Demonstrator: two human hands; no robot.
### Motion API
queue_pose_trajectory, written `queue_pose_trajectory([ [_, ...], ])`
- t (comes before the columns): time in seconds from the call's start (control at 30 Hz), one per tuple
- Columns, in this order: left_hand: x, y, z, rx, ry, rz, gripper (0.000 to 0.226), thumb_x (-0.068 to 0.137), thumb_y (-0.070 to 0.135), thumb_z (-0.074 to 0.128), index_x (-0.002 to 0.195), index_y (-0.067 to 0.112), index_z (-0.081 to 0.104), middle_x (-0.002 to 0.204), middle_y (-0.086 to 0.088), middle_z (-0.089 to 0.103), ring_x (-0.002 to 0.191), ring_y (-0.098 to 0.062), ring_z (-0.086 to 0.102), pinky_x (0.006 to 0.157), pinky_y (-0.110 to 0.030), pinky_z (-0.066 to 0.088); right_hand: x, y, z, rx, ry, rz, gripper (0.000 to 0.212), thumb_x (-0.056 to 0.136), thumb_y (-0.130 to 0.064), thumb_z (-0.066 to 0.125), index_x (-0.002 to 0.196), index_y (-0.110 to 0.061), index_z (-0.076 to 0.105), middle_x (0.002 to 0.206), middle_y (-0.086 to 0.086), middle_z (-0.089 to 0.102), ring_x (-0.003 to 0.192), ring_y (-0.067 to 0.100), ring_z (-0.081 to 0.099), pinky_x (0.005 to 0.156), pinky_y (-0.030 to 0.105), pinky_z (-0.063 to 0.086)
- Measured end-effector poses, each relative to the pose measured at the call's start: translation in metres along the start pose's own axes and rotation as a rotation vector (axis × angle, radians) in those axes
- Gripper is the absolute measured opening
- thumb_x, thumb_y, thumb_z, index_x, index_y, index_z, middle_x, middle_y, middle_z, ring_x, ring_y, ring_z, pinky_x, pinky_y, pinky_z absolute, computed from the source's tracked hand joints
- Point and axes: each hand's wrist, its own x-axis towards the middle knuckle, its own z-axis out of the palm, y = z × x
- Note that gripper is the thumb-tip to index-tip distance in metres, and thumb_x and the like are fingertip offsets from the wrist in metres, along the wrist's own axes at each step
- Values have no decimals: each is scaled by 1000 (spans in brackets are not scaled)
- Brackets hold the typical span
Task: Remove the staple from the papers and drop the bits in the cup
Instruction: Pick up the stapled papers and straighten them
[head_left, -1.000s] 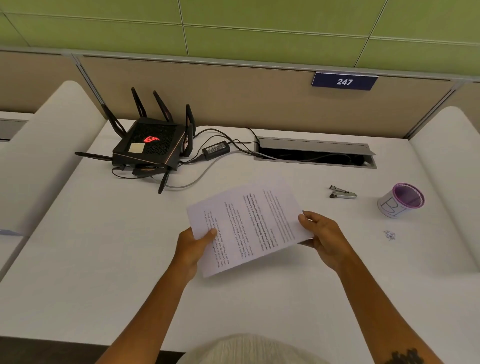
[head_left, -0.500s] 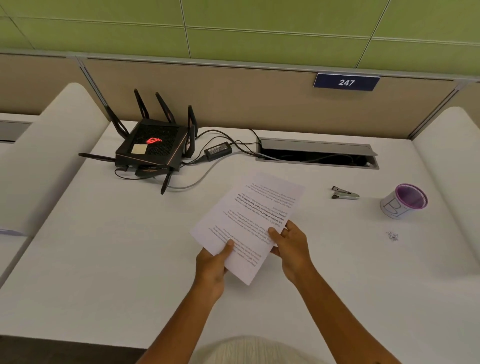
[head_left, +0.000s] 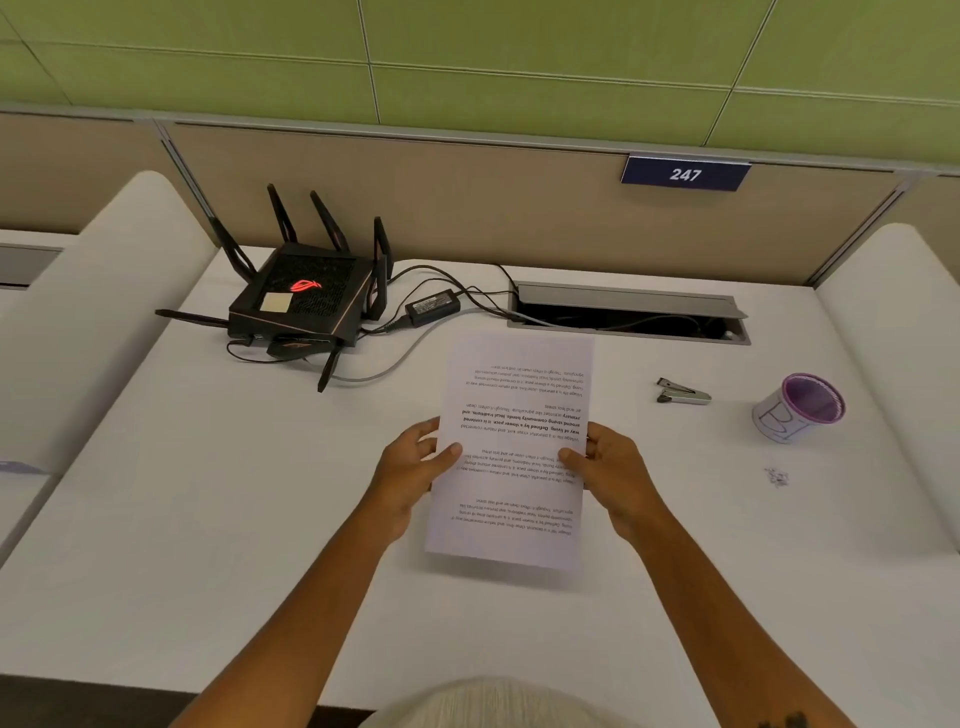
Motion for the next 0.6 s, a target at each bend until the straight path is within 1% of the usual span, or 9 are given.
queue_pose_trajectory([
  [0.1,4,12,15,45,37,79,38,94,22,77,131,21,67,123,3,77,108,-18,75,89,-37,63,-2,-5,0,6,28,-52,32,98,-5,67,125,-23,71,116,-6,78,103,16,77,90,41,64],
  [0.17,3,16,23,29,54,123,33,94,21,77,127,21,70,119,2,78,105,-19,76,86,-35,64,-4,-7,-1,35,54,-98,31,99,-4,66,124,-22,71,114,-7,79,102,14,77,87,37,64],
  [0.27,-1,19,31,14,88,187,30,95,20,76,124,24,71,115,5,78,103,-16,75,86,-33,64,-8,-9,-3,99,113,-167,31,99,-4,66,123,-23,72,112,-8,79,100,10,76,83,29,63],
  [0.37,-4,17,38,15,103,236,28,95,20,76,118,34,70,113,12,78,102,-10,74,84,-27,62,-11,-7,-1,135,174,-207,32,100,-4,65,118,-30,71,109,-14,79,97,5,76,77,21,62],
  [0.43,-6,12,41,27,109,239,28,95,20,75,117,36,69,113,13,77,103,-9,73,83,-24,61,-10,0,2,127,209,-198,32,100,-6,65,114,-34,71,109,-15,78,99,8,75,81,23,62],
  [0.5,-7,5,43,36,113,223,30,96,20,75,123,32,67,115,12,75,107,-11,71,87,-24,61,-10,9,6,113,216,-166,30,100,-7,65,113,-33,71,111,-12,78,103,10,73,90,29,61],
  [0.6,-9,-3,48,44,124,175,39,95,19,75,132,23,64,119,6,72,109,-16,68,99,-34,58,-11,17,11,97,223,-126,27,100,-7,66,114,-30,70,112,-10,76,105,11,71,97,33,59],
])
